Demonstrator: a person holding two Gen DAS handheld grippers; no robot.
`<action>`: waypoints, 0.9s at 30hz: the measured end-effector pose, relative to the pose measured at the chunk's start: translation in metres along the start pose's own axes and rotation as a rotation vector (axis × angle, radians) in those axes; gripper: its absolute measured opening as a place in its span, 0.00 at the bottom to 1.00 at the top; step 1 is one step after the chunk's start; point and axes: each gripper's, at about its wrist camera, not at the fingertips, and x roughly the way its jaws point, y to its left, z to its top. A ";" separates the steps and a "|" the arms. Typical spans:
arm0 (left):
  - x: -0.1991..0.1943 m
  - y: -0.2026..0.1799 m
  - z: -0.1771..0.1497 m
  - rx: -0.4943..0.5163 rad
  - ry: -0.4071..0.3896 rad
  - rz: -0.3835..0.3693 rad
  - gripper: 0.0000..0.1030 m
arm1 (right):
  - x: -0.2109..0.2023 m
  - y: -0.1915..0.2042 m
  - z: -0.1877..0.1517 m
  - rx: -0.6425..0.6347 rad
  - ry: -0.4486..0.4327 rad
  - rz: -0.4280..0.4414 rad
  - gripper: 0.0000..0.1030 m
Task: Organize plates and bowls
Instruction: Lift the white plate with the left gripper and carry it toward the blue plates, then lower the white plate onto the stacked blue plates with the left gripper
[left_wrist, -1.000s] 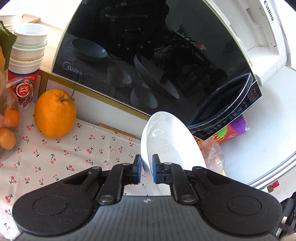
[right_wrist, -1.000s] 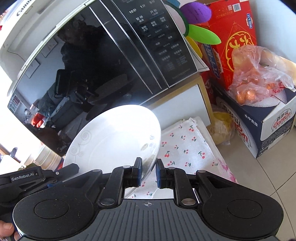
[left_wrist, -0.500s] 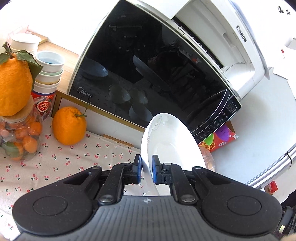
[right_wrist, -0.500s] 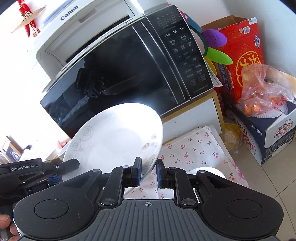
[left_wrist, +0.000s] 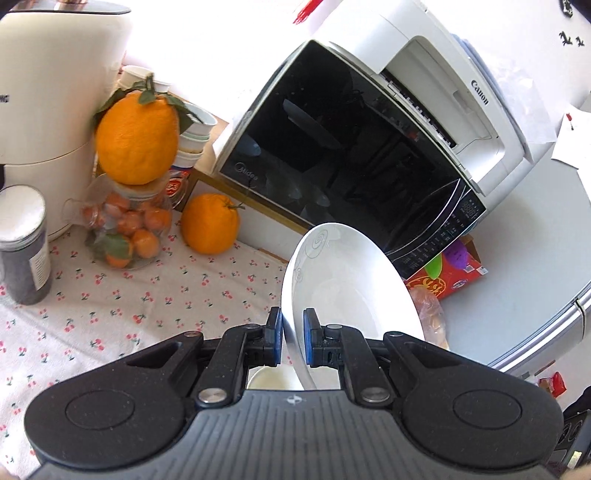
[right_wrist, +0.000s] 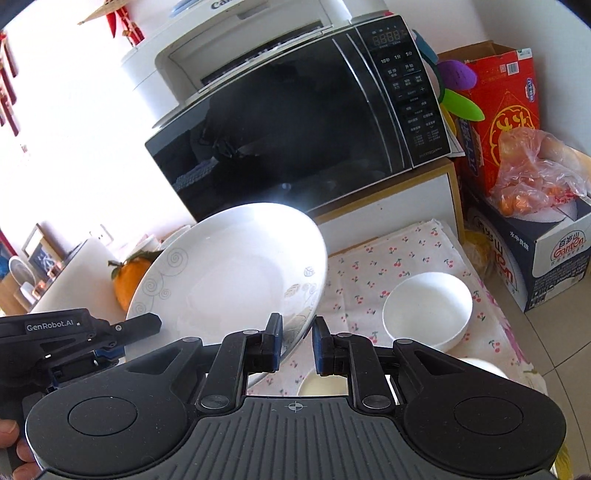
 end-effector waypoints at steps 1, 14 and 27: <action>-0.005 0.005 -0.005 -0.007 0.007 0.018 0.09 | -0.002 0.004 -0.007 -0.014 0.009 -0.005 0.16; -0.056 0.058 -0.063 -0.027 0.030 0.087 0.10 | -0.023 0.035 -0.078 -0.108 0.100 0.011 0.17; -0.076 0.098 -0.093 -0.051 0.059 0.137 0.10 | -0.018 0.056 -0.124 -0.155 0.184 0.021 0.17</action>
